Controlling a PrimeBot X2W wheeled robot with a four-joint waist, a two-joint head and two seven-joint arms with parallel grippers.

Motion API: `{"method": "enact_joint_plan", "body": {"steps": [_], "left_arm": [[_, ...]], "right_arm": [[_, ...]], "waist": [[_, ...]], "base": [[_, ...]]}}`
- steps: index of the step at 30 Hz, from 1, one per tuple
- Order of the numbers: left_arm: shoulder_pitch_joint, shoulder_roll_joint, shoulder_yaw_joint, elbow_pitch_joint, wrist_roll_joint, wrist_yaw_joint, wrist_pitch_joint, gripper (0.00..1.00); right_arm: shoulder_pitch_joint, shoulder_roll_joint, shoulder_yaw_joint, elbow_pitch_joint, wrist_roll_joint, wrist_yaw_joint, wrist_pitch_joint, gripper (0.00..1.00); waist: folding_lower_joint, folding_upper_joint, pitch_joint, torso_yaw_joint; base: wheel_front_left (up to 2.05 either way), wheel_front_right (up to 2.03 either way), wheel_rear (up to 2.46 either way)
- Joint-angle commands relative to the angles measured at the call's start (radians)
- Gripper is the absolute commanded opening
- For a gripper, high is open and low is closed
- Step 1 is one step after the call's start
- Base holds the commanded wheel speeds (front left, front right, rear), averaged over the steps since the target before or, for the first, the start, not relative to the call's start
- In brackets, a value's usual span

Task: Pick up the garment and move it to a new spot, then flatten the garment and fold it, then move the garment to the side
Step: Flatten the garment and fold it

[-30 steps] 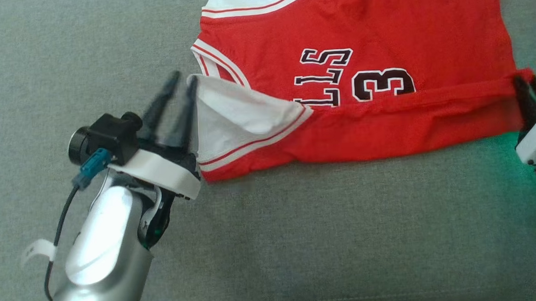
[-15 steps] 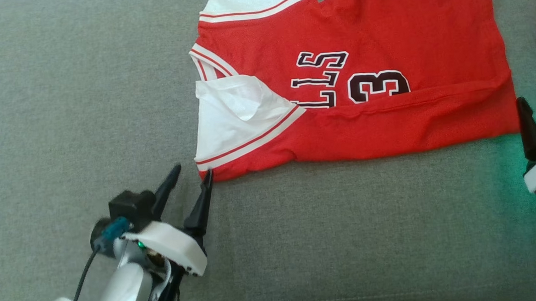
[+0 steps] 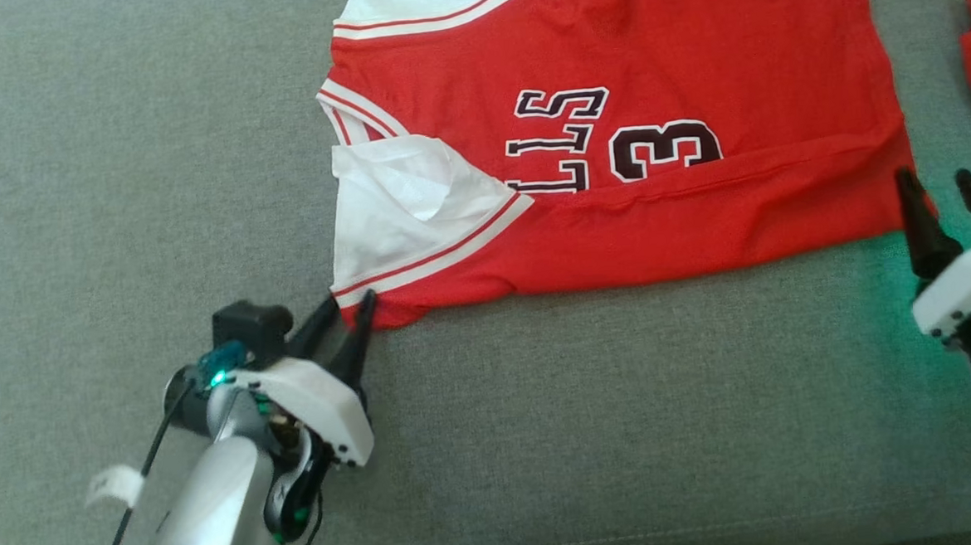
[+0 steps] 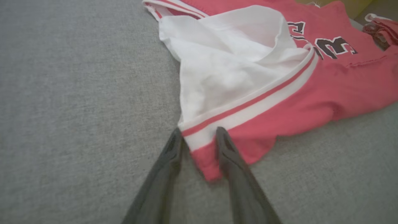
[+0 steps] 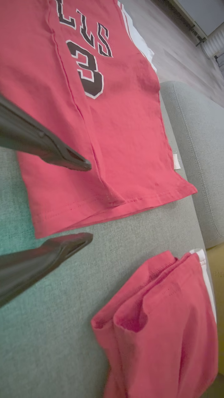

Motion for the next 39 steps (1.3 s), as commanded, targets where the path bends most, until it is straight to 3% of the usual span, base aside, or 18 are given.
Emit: {"method": "enact_joint_plan", "body": {"steps": [1, 2, 8, 14, 15, 16, 17, 30, 39], "left_arm": [[-0.012, 0.015, 0.017, 0.002, -0.003, 0.01, 0.028, 0.16], [-0.012, 0.016, 0.014, 0.003, -0.005, 0.008, 0.037, 0.0], [-0.01, 0.026, 0.006, -0.021, -0.012, 0.002, 0.048, 0.0], [0.002, 0.038, 0.008, -0.041, -0.023, 0.001, 0.05, 0.0], [0.005, 0.04, 0.008, -0.044, -0.025, 0.001, 0.05, 0.0], [0.009, 0.042, 0.007, -0.046, -0.026, 0.001, 0.051, 0.0], [0.013, 0.044, 0.007, -0.049, -0.028, 0.001, 0.052, 0.0], [0.163, 0.081, 0.014, -0.196, -0.055, 0.049, 0.091, 0.0], [0.305, 0.096, -0.009, -0.353, -0.055, 0.095, 0.127, 0.0]], "right_arm": [[-0.036, -0.013, 0.031, -0.004, -0.014, 0.007, 0.0, 1.0], [-0.045, -0.012, 0.038, 0.016, -0.023, 0.007, -0.001, 1.0], [-0.071, -0.029, 0.061, 0.15, -0.101, 0.007, 0.015, 1.0], [-0.075, -0.028, 0.073, 0.203, -0.104, 0.007, 0.011, 1.0], [-0.077, -0.032, 0.076, 0.21, -0.106, 0.007, 0.003, 0.59], [-0.077, -0.036, 0.082, 0.217, -0.107, 0.007, -0.003, 0.1], [-0.076, -0.04, 0.086, 0.223, -0.105, 0.007, -0.007, 0.0], [0.062, -0.121, 0.126, 0.146, -0.012, 0.007, -0.069, 0.0], [0.236, -0.154, 0.061, 0.047, 0.027, 0.007, -0.034, 0.0]], "waist": [[0.0, 0.0, -0.001, 0.0], [0.0, 0.0, -0.003, 0.0], [0.0, 0.0, -0.017, 0.024], [0.0, 0.0, -0.027, 0.03], [0.0, 0.0, -0.03, 0.03], [0.0, 0.0, -0.034, 0.031], [0.0, 0.0, -0.037, 0.032], [0.0, 0.0, -0.103, 0.038], [0.0, 0.0, -0.149, 0.058]], "base": [[0.0, 0.0, 0.0], [0.0, 0.0, 0.0], [0.0, 0.0, 0.0], [0.0, 0.0, 0.0], [0.0, 0.0, 0.0], [0.0, 0.0, 0.0], [0.0, 0.0, 0.0], [0.0, 0.0, 0.0], [0.0, 0.0, 0.0]]}}
